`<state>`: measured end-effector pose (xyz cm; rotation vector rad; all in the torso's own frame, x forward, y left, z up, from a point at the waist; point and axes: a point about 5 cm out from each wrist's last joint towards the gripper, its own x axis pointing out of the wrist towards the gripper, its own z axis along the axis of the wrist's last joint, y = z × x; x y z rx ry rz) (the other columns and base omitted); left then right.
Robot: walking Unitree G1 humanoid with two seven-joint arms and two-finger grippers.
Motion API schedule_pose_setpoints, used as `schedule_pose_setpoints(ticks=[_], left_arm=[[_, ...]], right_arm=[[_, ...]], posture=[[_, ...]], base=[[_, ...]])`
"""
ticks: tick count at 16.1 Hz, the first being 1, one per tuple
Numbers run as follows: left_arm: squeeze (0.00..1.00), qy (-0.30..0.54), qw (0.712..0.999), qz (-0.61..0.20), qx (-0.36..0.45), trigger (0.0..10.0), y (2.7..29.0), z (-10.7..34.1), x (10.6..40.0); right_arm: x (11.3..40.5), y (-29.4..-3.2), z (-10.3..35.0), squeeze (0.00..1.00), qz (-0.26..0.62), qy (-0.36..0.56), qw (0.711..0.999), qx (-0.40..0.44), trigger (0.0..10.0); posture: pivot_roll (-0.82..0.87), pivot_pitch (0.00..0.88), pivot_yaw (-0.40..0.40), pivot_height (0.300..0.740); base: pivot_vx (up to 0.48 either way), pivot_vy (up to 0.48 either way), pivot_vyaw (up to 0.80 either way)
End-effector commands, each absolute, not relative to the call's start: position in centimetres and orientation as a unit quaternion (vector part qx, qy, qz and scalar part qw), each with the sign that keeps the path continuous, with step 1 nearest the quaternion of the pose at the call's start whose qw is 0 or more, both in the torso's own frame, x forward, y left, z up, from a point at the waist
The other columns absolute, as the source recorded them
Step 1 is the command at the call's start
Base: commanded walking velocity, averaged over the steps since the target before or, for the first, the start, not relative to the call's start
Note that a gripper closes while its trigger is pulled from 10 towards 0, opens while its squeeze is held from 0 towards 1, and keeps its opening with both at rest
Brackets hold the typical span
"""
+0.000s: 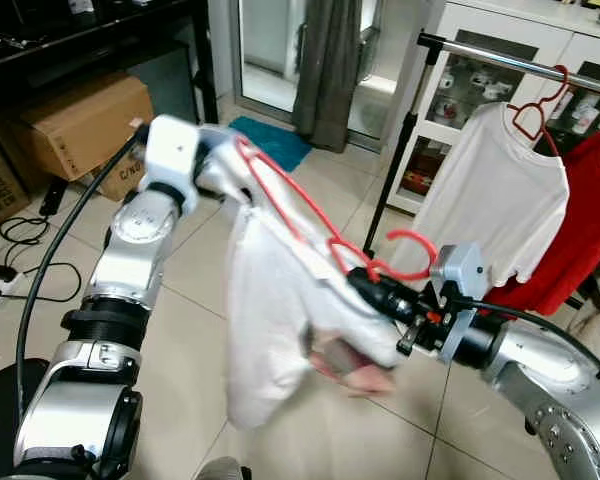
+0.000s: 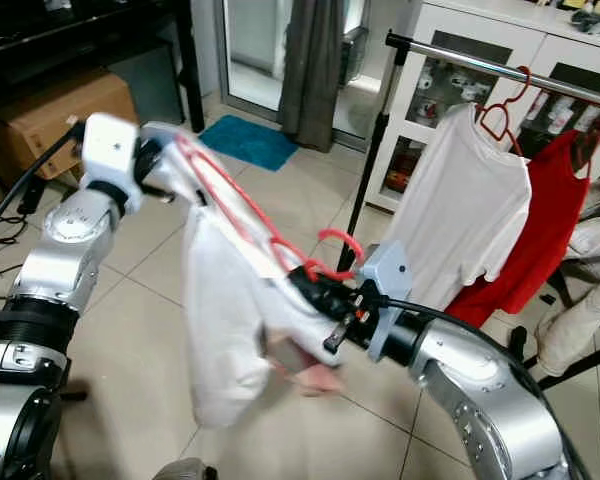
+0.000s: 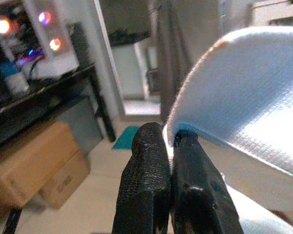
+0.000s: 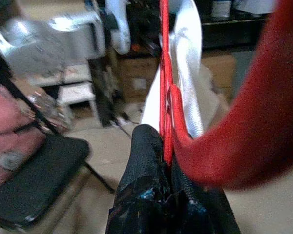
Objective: Hang hanger
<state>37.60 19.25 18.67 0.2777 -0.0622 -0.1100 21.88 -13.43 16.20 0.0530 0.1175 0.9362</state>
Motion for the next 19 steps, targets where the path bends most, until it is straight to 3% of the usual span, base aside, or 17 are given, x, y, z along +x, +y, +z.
schedule_pose_setpoints(ticks=[1,3,6,9,13,14,15,16,17,18,19], left_arm=[[0.00,-0.078,0.989,0.000,0.124,0.0,20.6,21.4,38.1],[0.00,-0.092,0.990,-0.042,0.099,0.0,18.6,21.5,38.2],[0.00,-0.102,0.982,-0.147,0.057,0.0,14.3,20.8,37.4],[0.00,-0.068,0.961,-0.266,0.045,0.0,9.9,18.1,34.2],[0.00,-0.072,0.934,-0.348,0.025,0.0,7.6,18.0,31.1],[0.00,-0.071,0.943,-0.324,0.012,0.0,8.0,18.1,30.8],[0.00,-0.068,0.951,-0.300,0.006,0.0,8.5,18.0,30.8],[0.00,-0.057,0.970,-0.236,0.004,2.4,10.0,17.4,30.9],[0.00,-0.045,0.978,-0.202,0.003,7.8,10.9,17.0,30.8],[0.00,-0.011,0.990,-0.140,-0.008,10.0,12.9,15.6,30.6],[0.00,0.004,0.993,-0.116,-0.011,10.0,13.8,15.0,30.3]], right_arm=[[21.3,-14.3,16.1,0.00,0.447,0.073,0.891,0.019,0.0],[22.1,-14.2,15.9,0.00,0.412,0.067,0.908,0.029,0.0],[25.5,-14.8,16.4,0.00,0.241,0.033,0.964,0.107,0.0],[28.2,-16.6,16.8,0.00,0.033,-0.015,0.974,0.223,0.0],[29.1,-16.9,16.2,0.00,0.017,0.000,0.989,0.147,0.0],[29.2,-16.8,15.9,0.00,0.009,0.010,0.992,0.128,6.2],[29.2,-16.8,15.4,0.00,0.009,0.027,0.993,0.118,10.0],[28.8,-16.9,14.4,0.00,0.007,0.051,0.995,0.086,10.0],[28.5,-17.1,13.6,0.00,0.001,0.075,0.995,0.069,10.0],[27.7,-17.7,12.3,0.00,-0.012,0.104,0.994,0.039,10.0],[27.3,-17.9,11.9,0.00,-0.018,0.111,0.993,0.026,10.0]], posture=[[0.02,0.000,-0.041,0.740],[0.02,0.000,-0.037,0.740],[0.02,0.000,-0.027,0.740],[0.02,0.000,-0.029,0.740],[0.04,0.002,-0.045,0.740],[0.05,0.001,-0.047,0.740],[0.05,0.000,-0.051,0.740],[0.05,0.000,-0.053,0.740],[0.05,0.000,-0.056,0.740],[0.05,0.000,-0.058,0.740],[0.04,0.000,-0.063,0.740]], base=[[0.000,0.000,0.00],[0.000,0.000,0.00],[0.000,0.000,0.00],[0.000,0.000,0.00],[0.000,0.000,0.00],[0.000,0.000,0.00],[0.000,0.000,0.00],[0.000,0.000,0.00],[0.000,0.000,0.00],[0.000,0.000,-0.80],[0.000,0.000,-0.80]])
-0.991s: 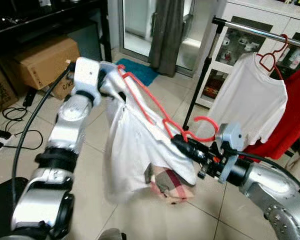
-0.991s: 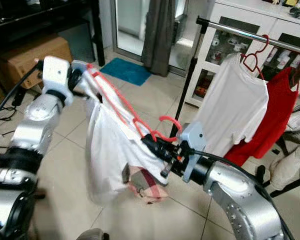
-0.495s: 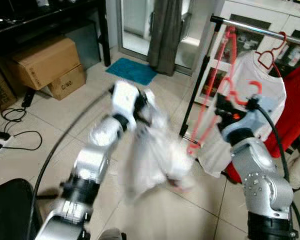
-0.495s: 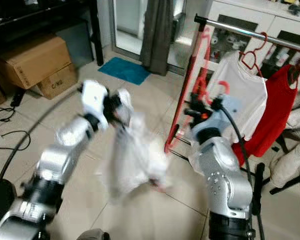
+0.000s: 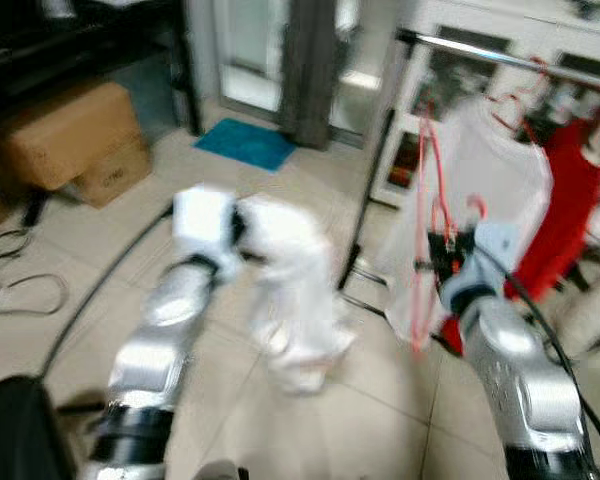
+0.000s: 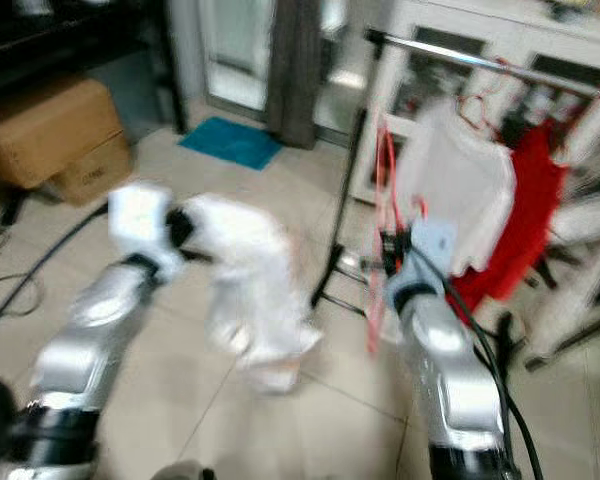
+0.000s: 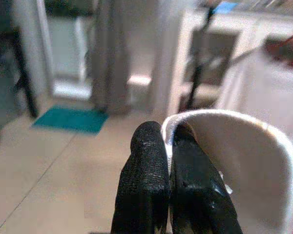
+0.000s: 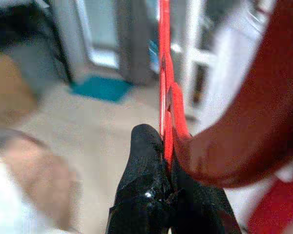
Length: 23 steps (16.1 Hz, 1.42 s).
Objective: Hang hanger
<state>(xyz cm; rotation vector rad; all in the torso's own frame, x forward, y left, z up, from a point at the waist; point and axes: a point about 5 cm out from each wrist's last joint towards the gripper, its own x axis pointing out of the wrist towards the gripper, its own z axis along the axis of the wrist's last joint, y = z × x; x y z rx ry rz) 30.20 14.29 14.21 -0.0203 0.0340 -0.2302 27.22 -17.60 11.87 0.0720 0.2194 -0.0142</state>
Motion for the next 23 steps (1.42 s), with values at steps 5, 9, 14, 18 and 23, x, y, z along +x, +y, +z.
schedule_pose_setpoints(ticks=[5,9,14,18,23], left_arm=[[0.00,0.076,0.994,-0.072,0.042,10.0,15.4,12.0,28.1],[0.00,0.065,0.990,-0.113,0.052,10.0,14.7,12.3,28.0],[0.00,0.058,0.986,-0.146,0.051,10.0,13.3,13.0,28.2],[0.00,0.045,0.988,-0.131,0.064,10.0,13.9,13.4,28.3],[0.00,0.043,0.990,-0.125,0.058,10.0,13.9,13.4,28.5]], right_arm=[[25.5,-17.7,10.5,0.00,-0.009,0.137,0.990,0.012,10.0],[25.5,-17.1,10.2,0.00,-0.007,0.145,0.989,0.039,10.0],[26.0,-16.7,10.6,0.00,-0.016,0.124,0.991,0.044,10.0],[25.8,-16.5,10.2,0.00,-0.018,0.132,0.990,0.047,10.0],[25.7,-16.6,10.3,0.00,-0.006,0.140,0.988,0.060,10.0]], posture=[[0.05,0.000,-0.067,0.740],[0.05,0.000,-0.071,0.740],[0.06,0.004,-0.060,0.740],[0.06,0.034,-0.063,0.740],[0.05,0.030,-0.064,0.740]], base=[[0.000,0.000,-0.80],[0.000,0.000,-0.80],[0.000,0.000,-0.80],[0.000,0.000,-0.80],[0.000,0.000,-0.80]])
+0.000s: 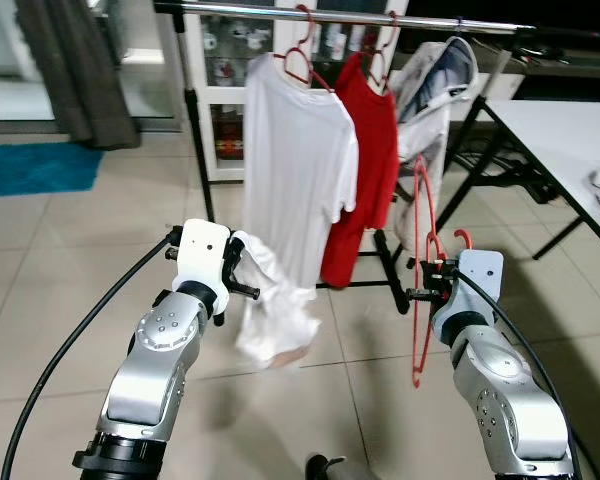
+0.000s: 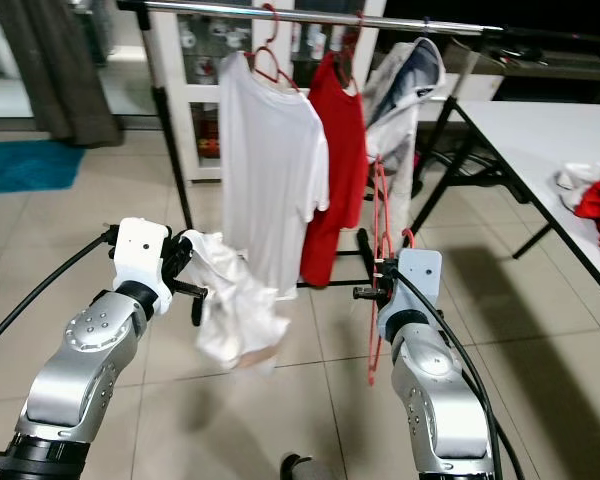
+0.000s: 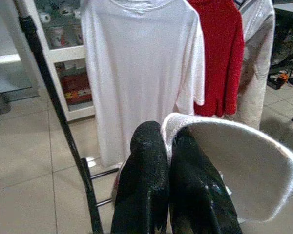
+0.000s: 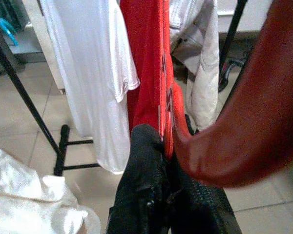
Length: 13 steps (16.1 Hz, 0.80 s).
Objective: Hang hanger
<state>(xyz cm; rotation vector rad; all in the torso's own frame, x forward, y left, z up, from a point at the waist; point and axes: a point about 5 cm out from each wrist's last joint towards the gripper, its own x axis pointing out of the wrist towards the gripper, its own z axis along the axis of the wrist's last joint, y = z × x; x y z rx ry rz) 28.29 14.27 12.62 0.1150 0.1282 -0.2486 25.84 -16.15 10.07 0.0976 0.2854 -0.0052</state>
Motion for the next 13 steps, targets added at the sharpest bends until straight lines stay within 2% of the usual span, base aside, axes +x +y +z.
schedule_pose_setpoints(ticks=[1,7,13], left_arm=[[0.00,0.042,0.990,-0.122,0.058,10.0,13.9,13.5,28.6],[0.00,0.038,0.991,-0.113,0.055,10.0,14.0,13.5,28.9],[0.00,0.038,0.983,-0.164,0.069,10.0,13.0,13.3,28.9]], right_arm=[[25.7,-16.6,10.3,0.00,-0.008,0.140,0.988,0.061,10.0],[26.1,-16.3,11.1,0.00,-0.004,0.117,0.989,0.087,10.0],[26.2,-16.3,11.6,0.00,-0.001,0.082,0.993,0.086,10.0]], posture=[[0.05,0.029,-0.064,0.740],[0.05,0.033,-0.071,0.740],[0.04,0.031,-0.052,0.740]], base=[[0.000,0.000,-0.80],[0.000,0.000,-0.80],[0.000,0.000,-0.80]])
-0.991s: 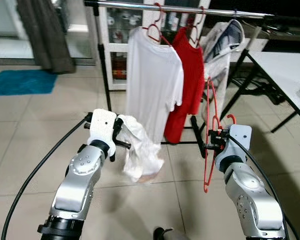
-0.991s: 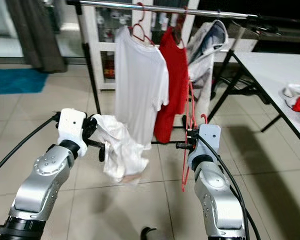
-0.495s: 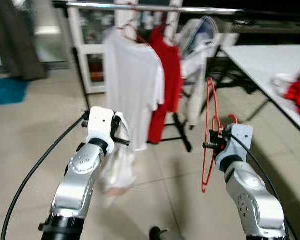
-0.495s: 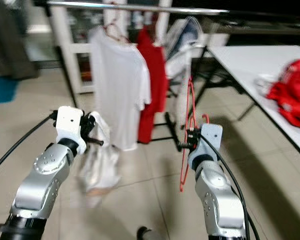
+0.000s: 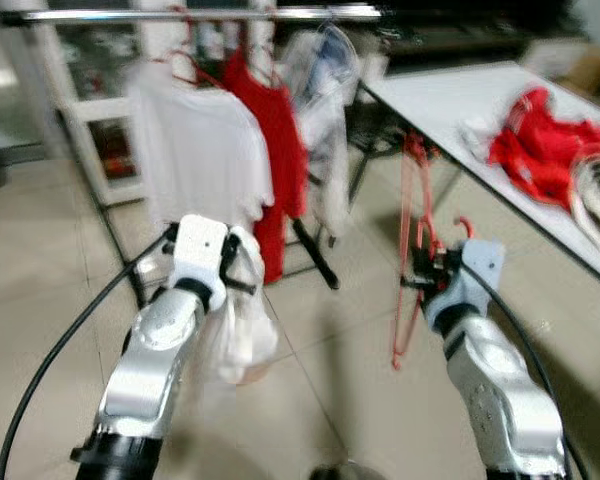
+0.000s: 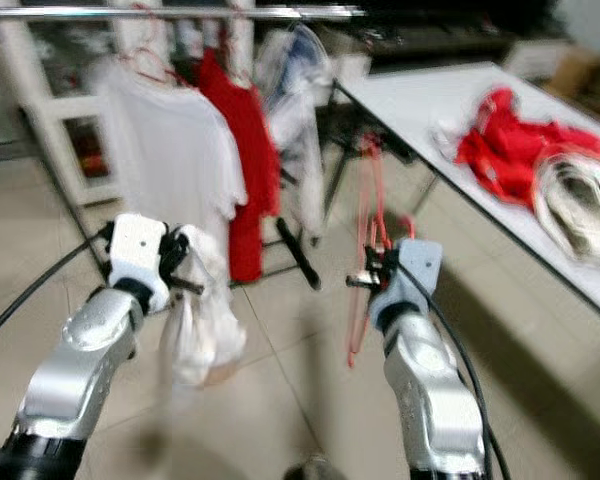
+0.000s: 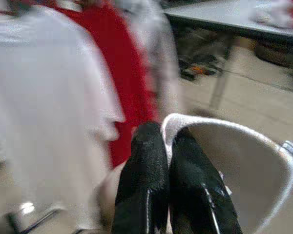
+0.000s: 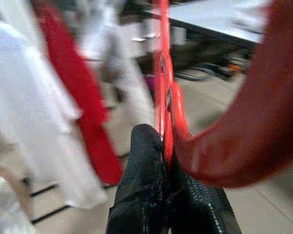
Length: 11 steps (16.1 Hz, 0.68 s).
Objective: Hang hanger
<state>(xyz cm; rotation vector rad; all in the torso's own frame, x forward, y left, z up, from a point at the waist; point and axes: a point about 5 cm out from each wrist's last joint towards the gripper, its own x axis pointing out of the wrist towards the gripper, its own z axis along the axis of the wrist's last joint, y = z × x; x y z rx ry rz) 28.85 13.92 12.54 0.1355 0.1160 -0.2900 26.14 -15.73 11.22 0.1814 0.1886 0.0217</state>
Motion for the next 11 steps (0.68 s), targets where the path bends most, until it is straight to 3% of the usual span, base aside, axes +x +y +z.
schedule_pose_setpoints(ticks=[1,8,11], left_arm=[[0.00,0.040,0.982,-0.170,0.070,10.0,13.0,13.2,28.9],[0.00,0.062,0.954,-0.268,0.118,10.0,12.2,11.2,30.2],[0.00,0.108,0.926,-0.313,0.180,10.0,11.8,8.1,30.4]], right_arm=[[26.2,-16.4,11.6,0.00,-0.002,0.083,0.993,0.088,10.0],[26.1,-16.5,11.6,0.00,-0.013,0.071,0.993,0.098,10.0],[26.1,-16.4,11.5,0.00,-0.014,0.070,0.993,0.097,10.0]], posture=[[0.04,0.031,-0.052,0.740],[0.03,0.027,-0.031,0.740],[0.03,0.025,-0.031,0.740]], base=[[0.000,0.000,-0.80],[0.000,0.000,-0.80],[0.000,0.000,-0.80]])
